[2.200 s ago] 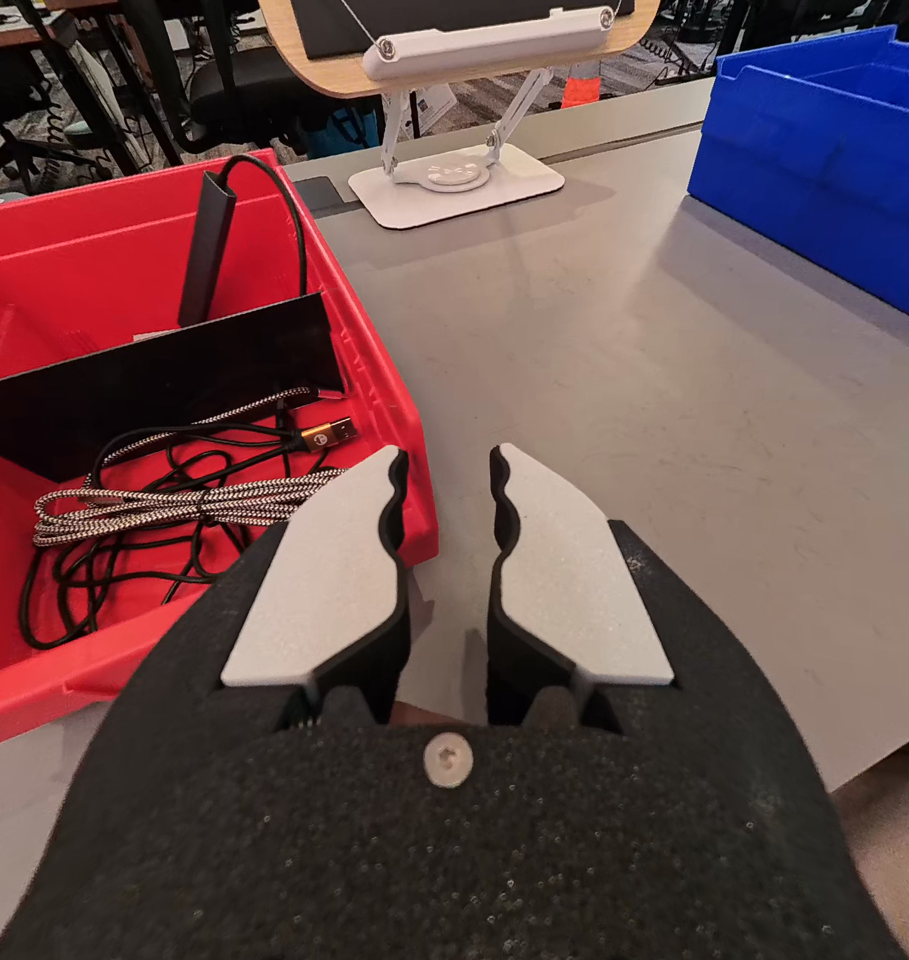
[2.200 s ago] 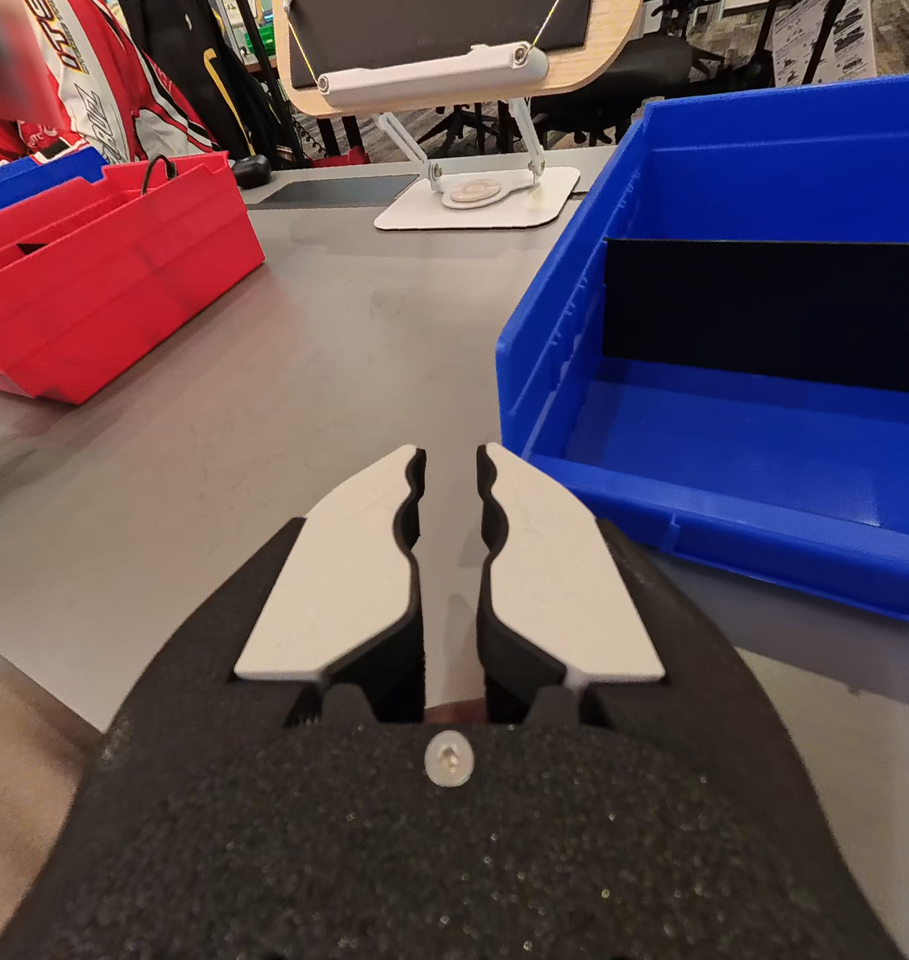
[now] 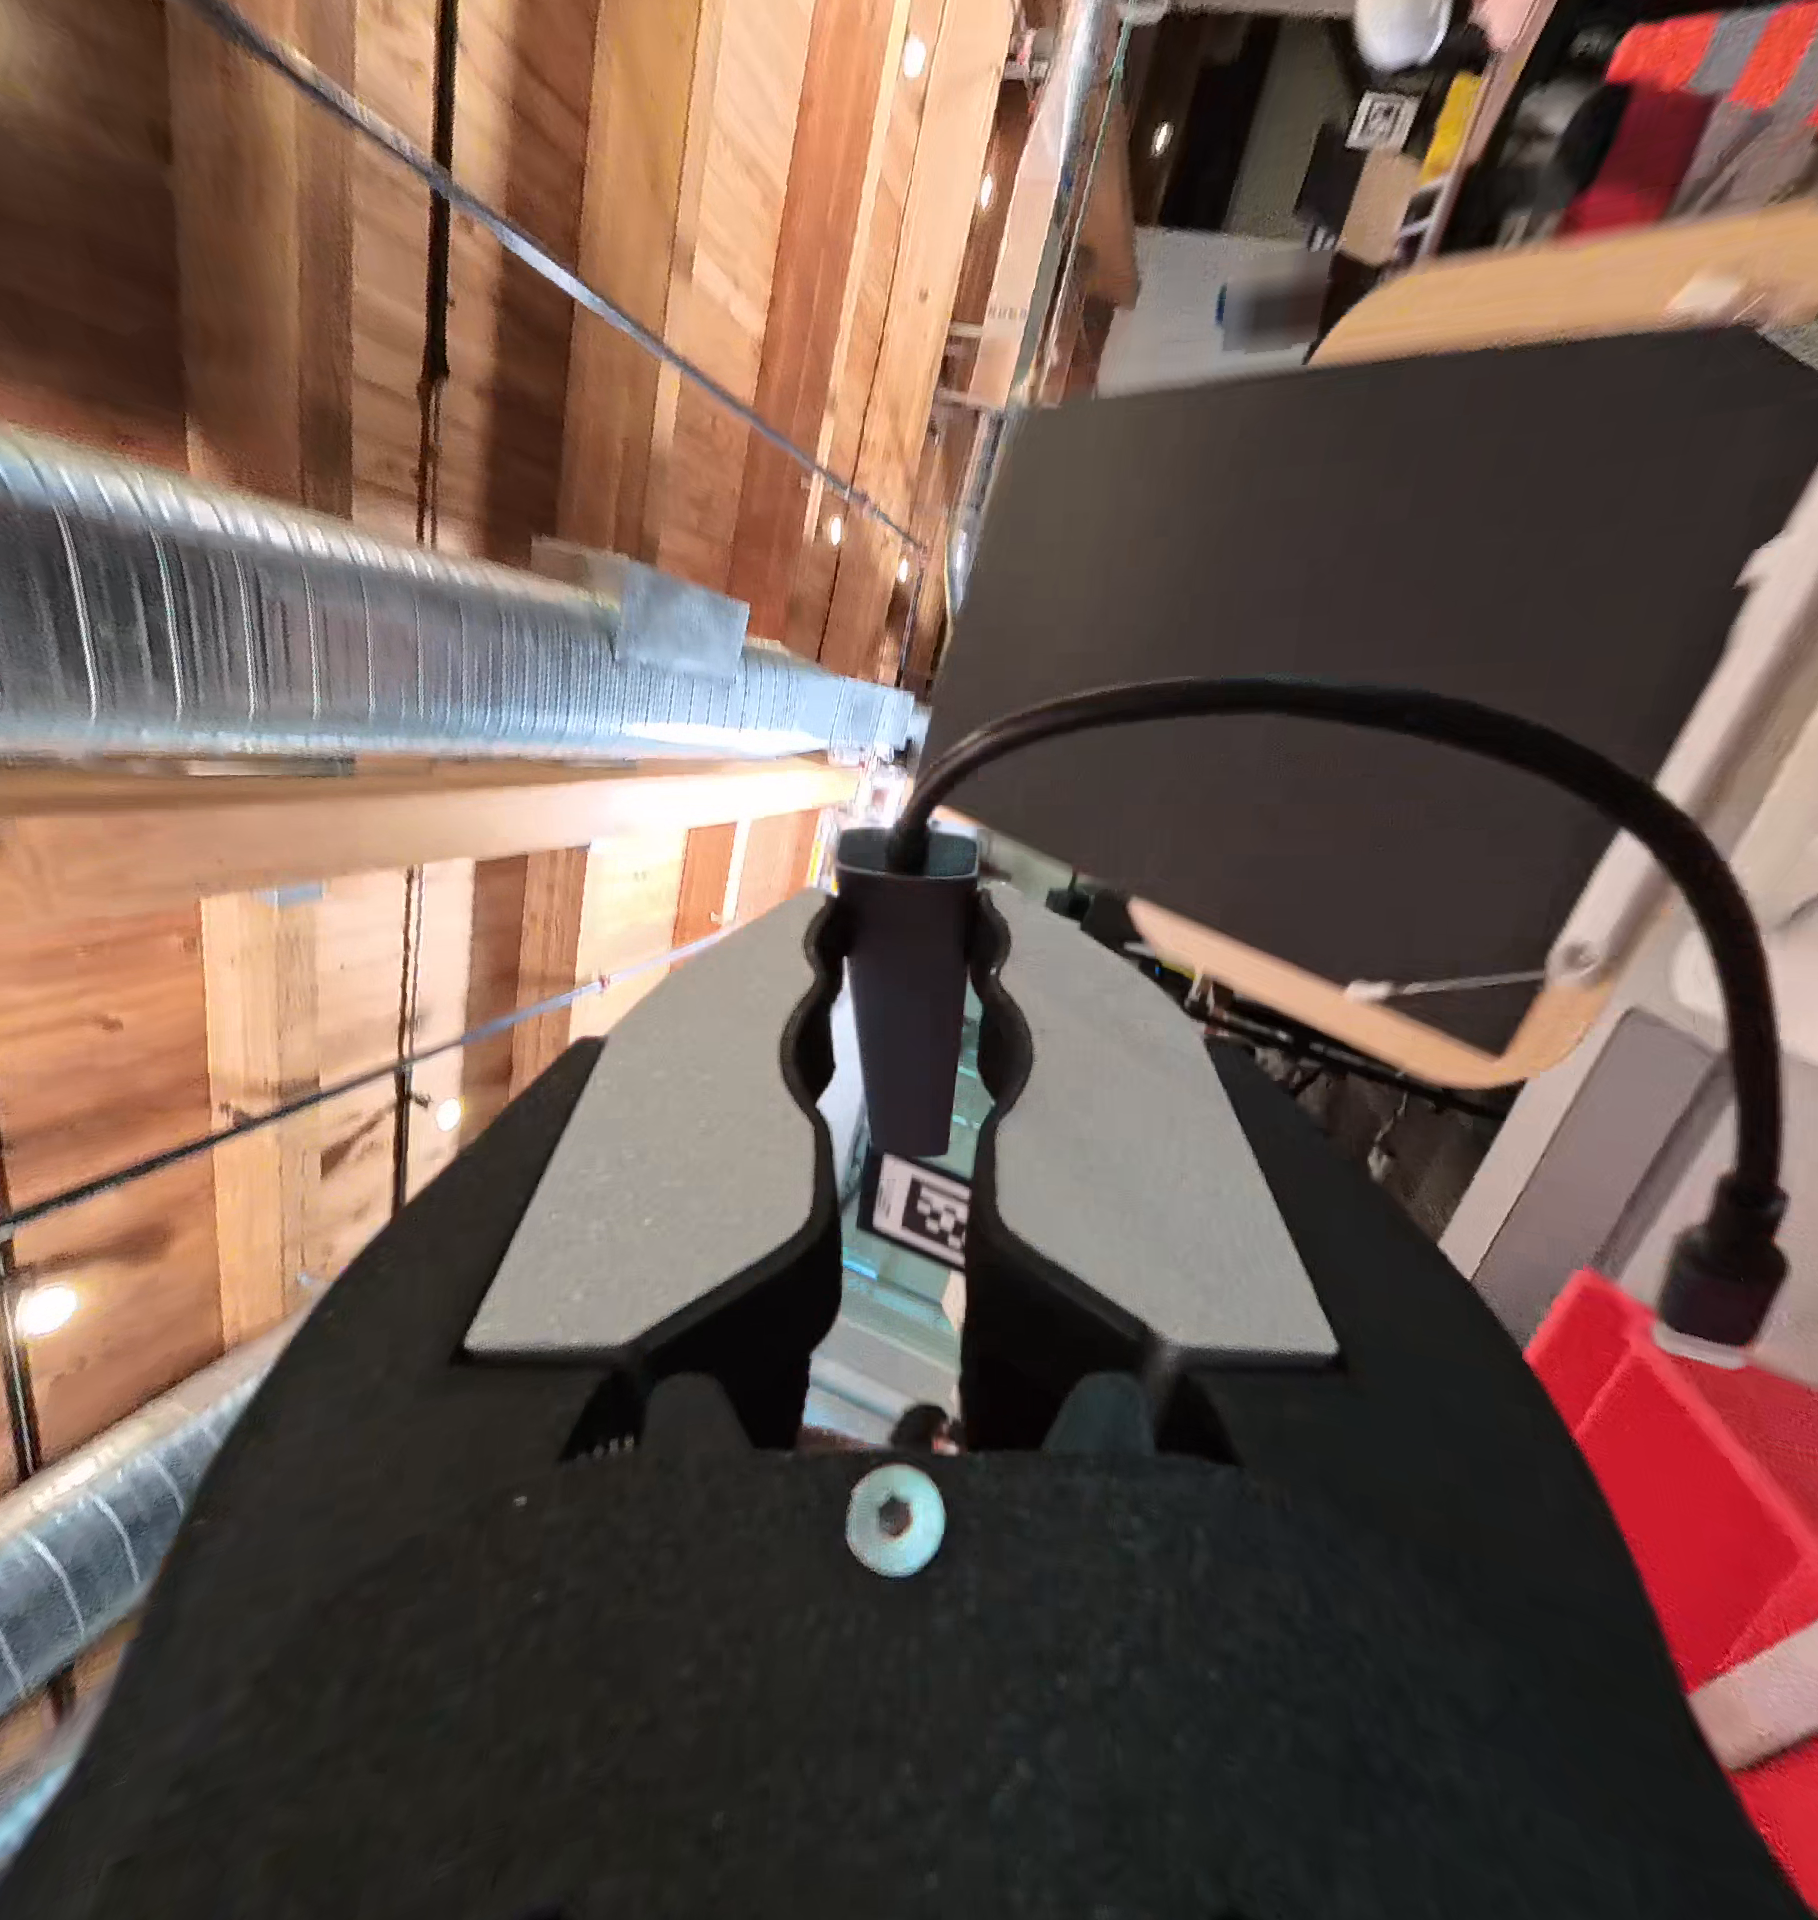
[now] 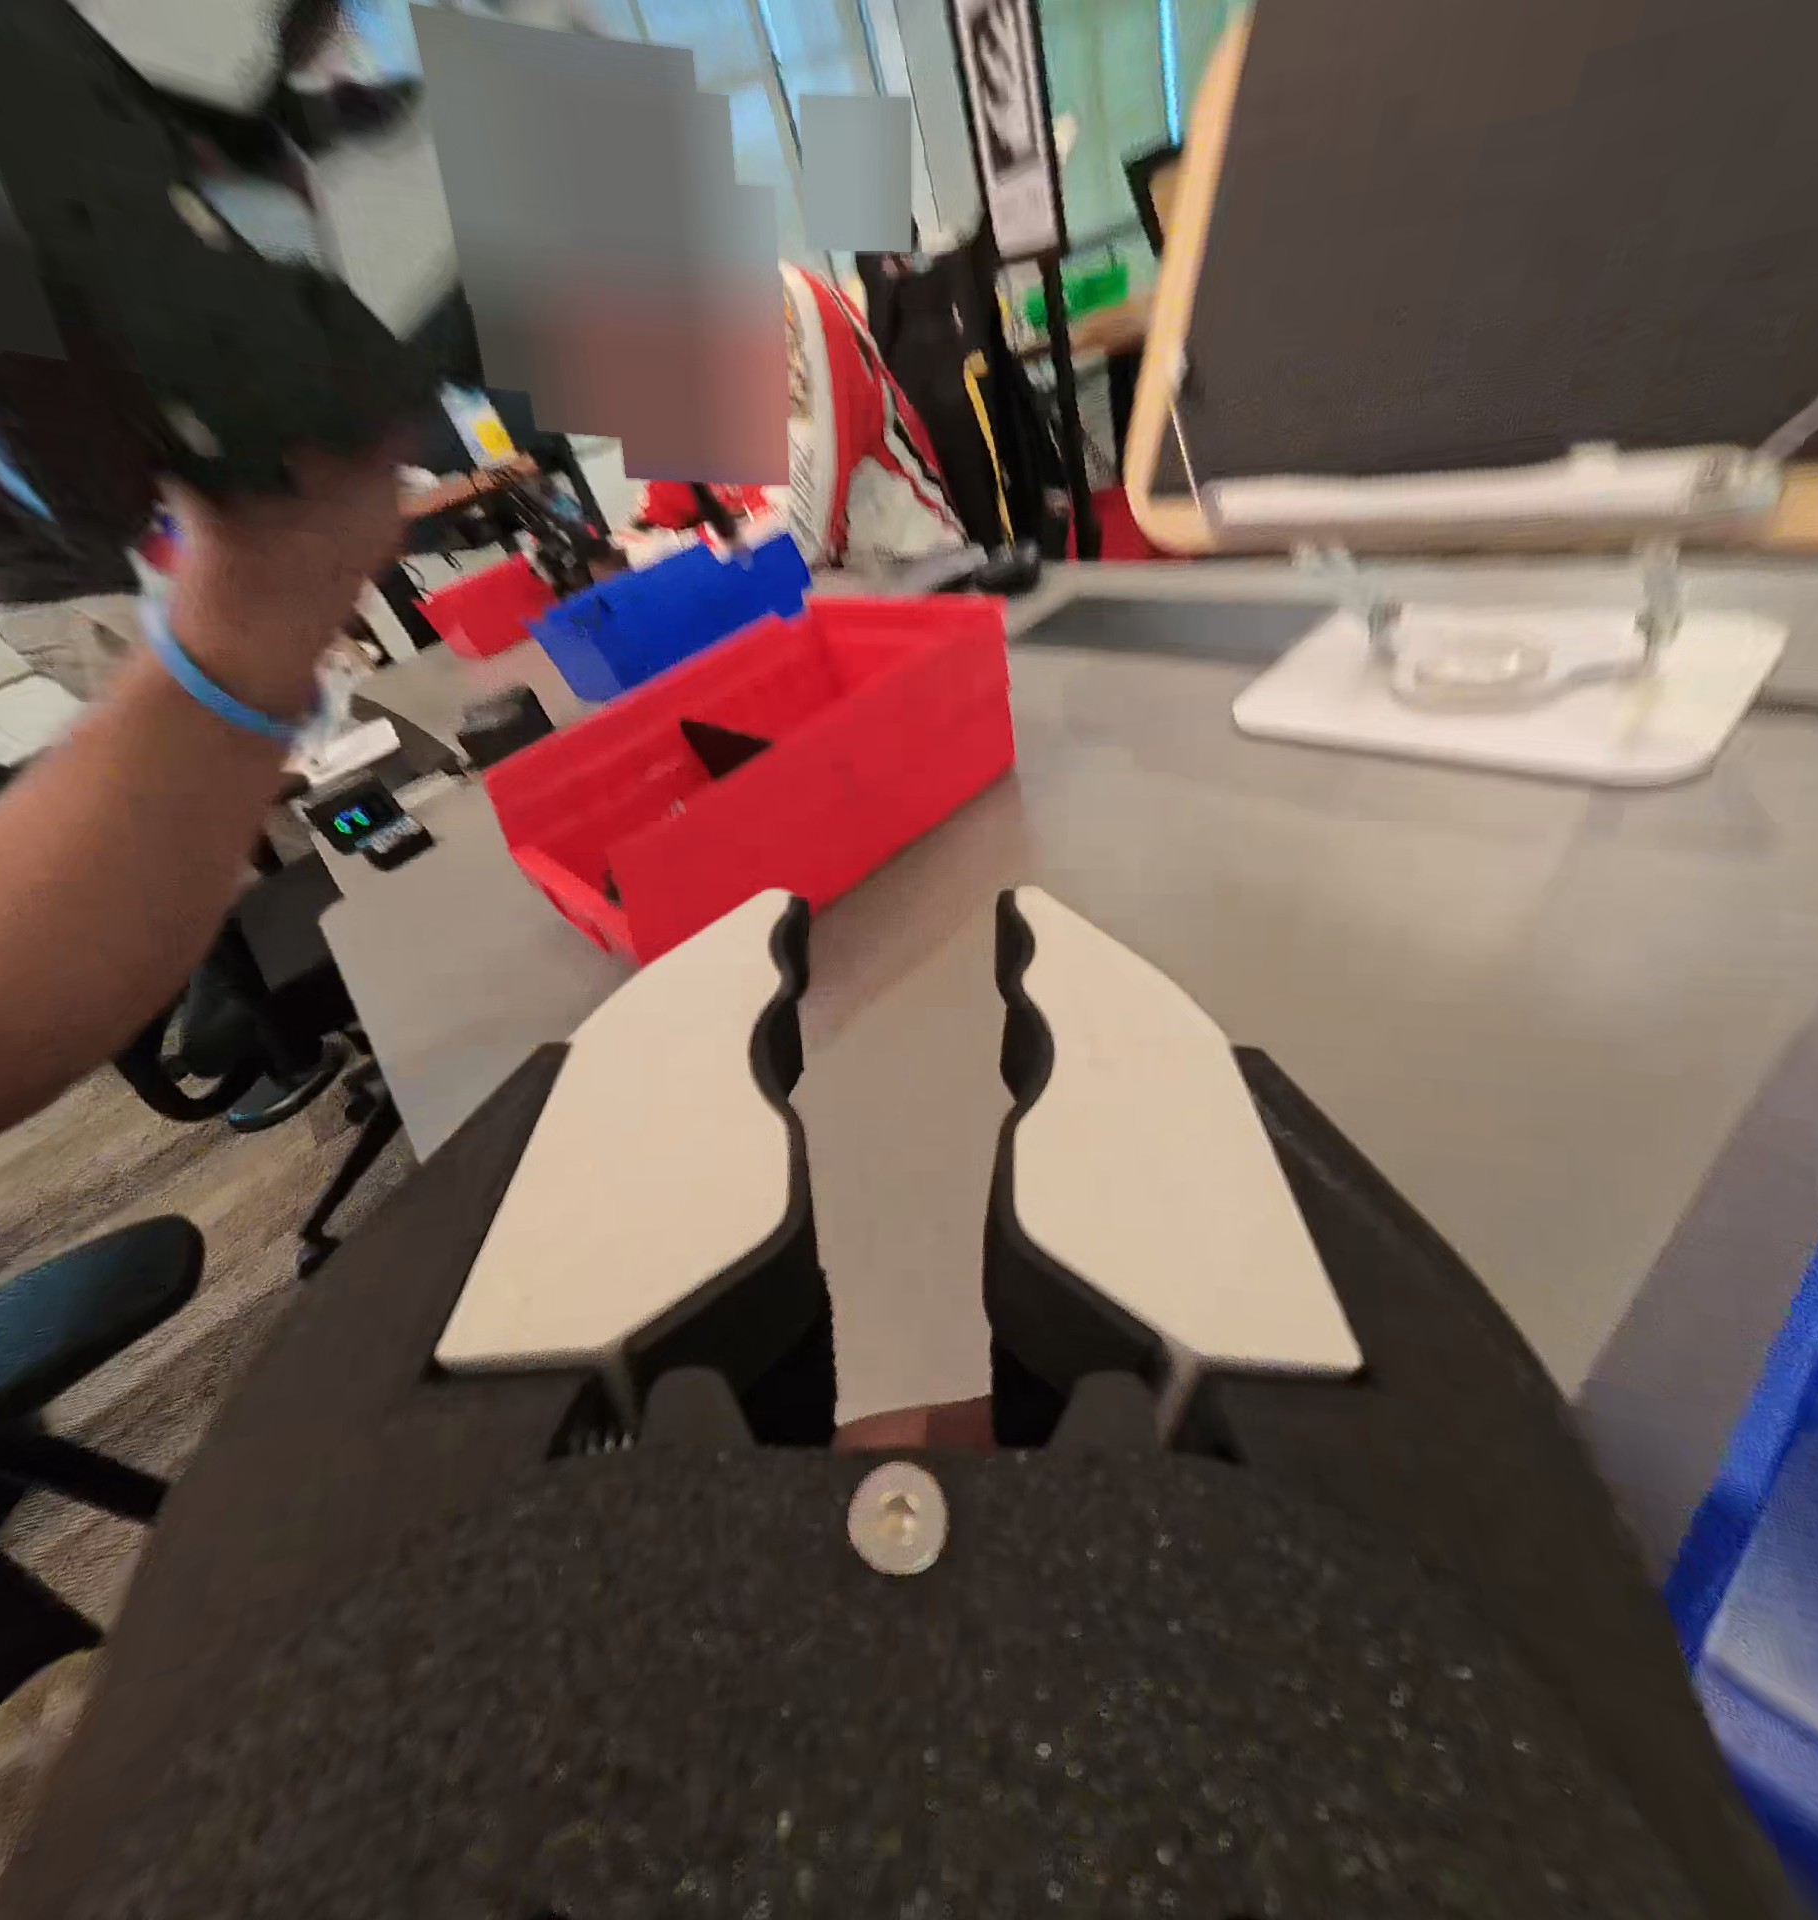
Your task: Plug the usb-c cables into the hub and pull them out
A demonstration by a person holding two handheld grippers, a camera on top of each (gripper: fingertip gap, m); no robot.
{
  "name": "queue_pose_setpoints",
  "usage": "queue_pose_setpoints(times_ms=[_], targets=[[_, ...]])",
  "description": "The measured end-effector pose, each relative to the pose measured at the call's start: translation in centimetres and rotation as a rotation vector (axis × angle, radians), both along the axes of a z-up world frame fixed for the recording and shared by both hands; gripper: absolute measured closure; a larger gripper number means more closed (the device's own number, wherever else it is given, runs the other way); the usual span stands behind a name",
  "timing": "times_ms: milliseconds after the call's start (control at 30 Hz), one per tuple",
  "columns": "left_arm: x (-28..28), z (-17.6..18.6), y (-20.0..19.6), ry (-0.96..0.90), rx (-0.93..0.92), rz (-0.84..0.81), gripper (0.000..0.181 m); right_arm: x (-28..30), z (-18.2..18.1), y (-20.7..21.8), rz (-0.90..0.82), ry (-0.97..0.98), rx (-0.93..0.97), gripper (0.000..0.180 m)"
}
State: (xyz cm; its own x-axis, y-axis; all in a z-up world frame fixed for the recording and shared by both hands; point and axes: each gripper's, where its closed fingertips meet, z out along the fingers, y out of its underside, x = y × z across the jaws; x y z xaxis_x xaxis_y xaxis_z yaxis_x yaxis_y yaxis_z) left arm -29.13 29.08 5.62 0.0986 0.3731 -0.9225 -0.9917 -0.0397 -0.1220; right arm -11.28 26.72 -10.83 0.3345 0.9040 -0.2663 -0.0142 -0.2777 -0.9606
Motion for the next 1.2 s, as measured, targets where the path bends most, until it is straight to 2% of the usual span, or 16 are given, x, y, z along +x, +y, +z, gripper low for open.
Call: queue_pose_setpoints(times_ms=[67,133,200,300,333,400,633,833,900,1000,1067,1133,1200], targets=[[4.2,-3.1,0.0,0.069,-0.025,-0.024,0.158,-0.1,2.7,-0.5,0.001,0.041,0.092,0.146],[7.7,-6.7,0.1,0.104,-0.071,-0.053,0.158,-0.4,3.8,-0.4,-0.017,0.033,0.156,0.148],[10.5,-9.8,0.1,0.111,-0.125,-0.082,0.158,-1.0,3.5,-0.6,-0.007,-0.007,0.176,0.148],[13.2,-12.4,-0.6,0.073,-0.182,-0.114,0.159,-1.1,1.7,-0.3,-0.037,-0.077,0.200,0.148],[14.1,-13.0,-0.9,0.072,-0.190,-0.127,0.159,-1.1,1.2,-0.4,-0.039,-0.087,0.206,0.149],[14.7,-13.9,-1.1,0.103,-0.198,-0.097,0.158,-0.9,0.7,-0.8,-0.016,-0.077,0.216,0.162],[15.1,-15.6,-2.0,0.182,-0.216,-0.080,0.158,-0.7,-0.5,-1.2,-0.014,-0.082,0.196,0.156],[16.0,-17.4,-3.3,0.144,-0.257,-0.098,0.159,-1.6,-1.8,-2.0,0.023,-0.126,0.187,0.170],[15.8,-18.6,-3.7,0.022,-0.349,-0.155,0.159,-1.7,-2.7,-2.3,0.042,-0.179,0.235,0.170],[14.4,-19.7,-5.5,-0.344,-0.502,-0.259,0.156,-0.7,-4.3,-1.7,0.023,-0.250,0.311,0.170],[12.1,-20.3,-6.1,-0.625,-0.579,-0.294,0.148,-0.1,-4.9,-2.3,0.083,-0.245,0.386,0.170],[10.9,-22.1,-6.6,-0.916,-0.737,-0.390,0.134,0.4,-5.0,-3.9,0.176,-0.204,0.452,0.170],[11.0,-23.9,-7.1,-1.056,-0.893,-0.511,0.128,0.6,-4.8,-5.1,0.234,-0.183,0.487,0.170]])
